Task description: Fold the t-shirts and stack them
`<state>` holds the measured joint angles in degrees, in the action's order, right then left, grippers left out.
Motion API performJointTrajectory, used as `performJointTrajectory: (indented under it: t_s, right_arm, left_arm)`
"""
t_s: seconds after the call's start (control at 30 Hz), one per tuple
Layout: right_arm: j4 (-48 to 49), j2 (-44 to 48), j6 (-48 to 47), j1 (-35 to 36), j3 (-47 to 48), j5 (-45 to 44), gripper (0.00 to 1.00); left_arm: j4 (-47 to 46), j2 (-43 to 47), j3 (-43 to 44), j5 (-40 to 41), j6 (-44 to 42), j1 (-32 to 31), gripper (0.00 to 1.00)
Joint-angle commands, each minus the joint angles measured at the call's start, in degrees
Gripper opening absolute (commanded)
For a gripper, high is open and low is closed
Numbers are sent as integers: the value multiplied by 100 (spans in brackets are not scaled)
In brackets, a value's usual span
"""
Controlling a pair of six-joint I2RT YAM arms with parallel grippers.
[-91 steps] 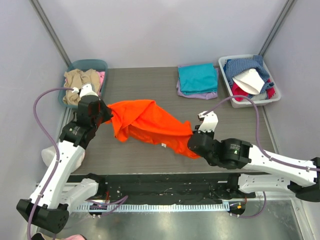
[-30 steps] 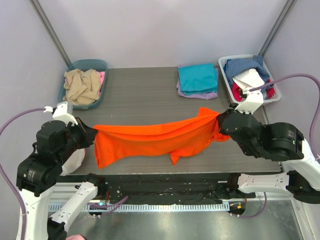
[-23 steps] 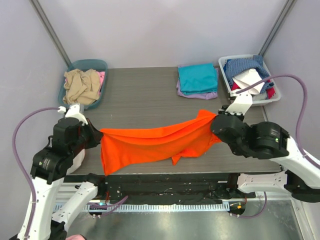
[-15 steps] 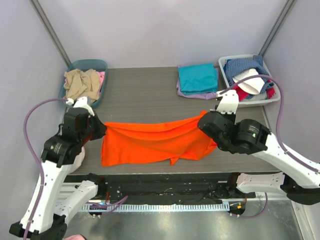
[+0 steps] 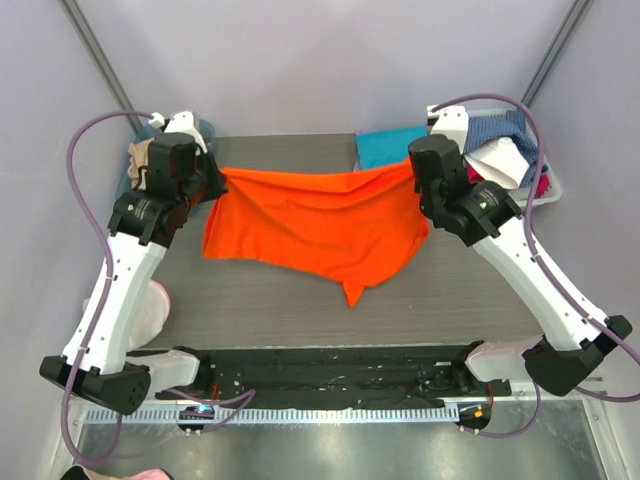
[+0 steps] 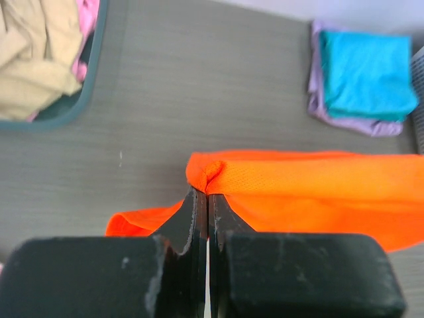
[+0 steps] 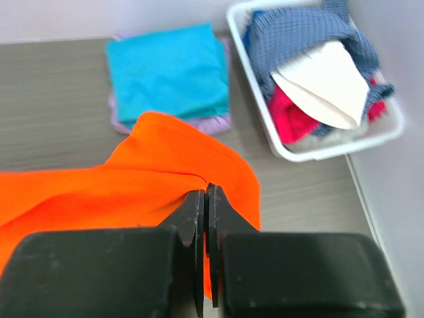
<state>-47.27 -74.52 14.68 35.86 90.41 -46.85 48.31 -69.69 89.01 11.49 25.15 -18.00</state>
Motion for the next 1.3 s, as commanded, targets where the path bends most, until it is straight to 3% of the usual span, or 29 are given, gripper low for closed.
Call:
performJointTrajectory:
  t_s: [0.0,0.1,0.27,0.43,0.47,0.5,0.57,0.6,0.63,0.8,0.83,0.87,0.93,1.07,1.27]
  right_arm:
    - [377,350,-344,0,408,701,1]
    - [148,701,8,-8,-257,1133,1]
    - [-186,1535,737,70,-1621,2275,1]
    - [-134,1713,1510,114,-3264,3882,2]
    - [32,1687,1625,141,-3493,4329,7]
    - [129,1652,1722,211,-3861,4455,20]
    - [296,1608,1924,307,-4136,4518,34]
    - [306,1590,1951,351,-4267,4518,49]
    - [306,1564,1960,361,-4303,4509,55]
    - [148,1739,2100,361,-4182,3809,71]
    - [130,1809,2135,361,-4146,3667,71]
    - [69,1818,2179,352,-4111,3544,72]
    - [33,1827,2267,352,-4058,3210,71]
    - [-19,1810,2399,343,-4145,2778,72]
    - [59,1757,2488,334,-4295,2785,72]
  left_arm:
    - [-437,350,267,-41,-63,16,0]
    - [-489,903,-505,-41,95,16,0]
    - [-551,2281,-2561,-181,631,16,0]
    - [-805,3250,-4852,-690,1780,16,0]
    - [-884,3382,-5119,-926,1948,16,0]
    - [-1016,3566,-5357,-1016,2107,16,0]
    - [-1174,3769,-5911,-1122,2503,7,0]
    - [-1210,3926,-6009,-1122,2608,-2,0]
    - [-1219,3980,-6105,-1122,2688,-2,0]
    - [-956,4042,-5782,-964,2618,-11,27]
    - [-938,4008,-5590,-894,2566,-2,31]
    - [-834,3972,-5475,-841,2496,-11,42]
    - [-762,3885,-5107,-684,2390,-11,45]
    - [-683,3551,-4674,-473,2100,-2,61]
    - [-937,3251,-4761,-620,1968,-2,63]
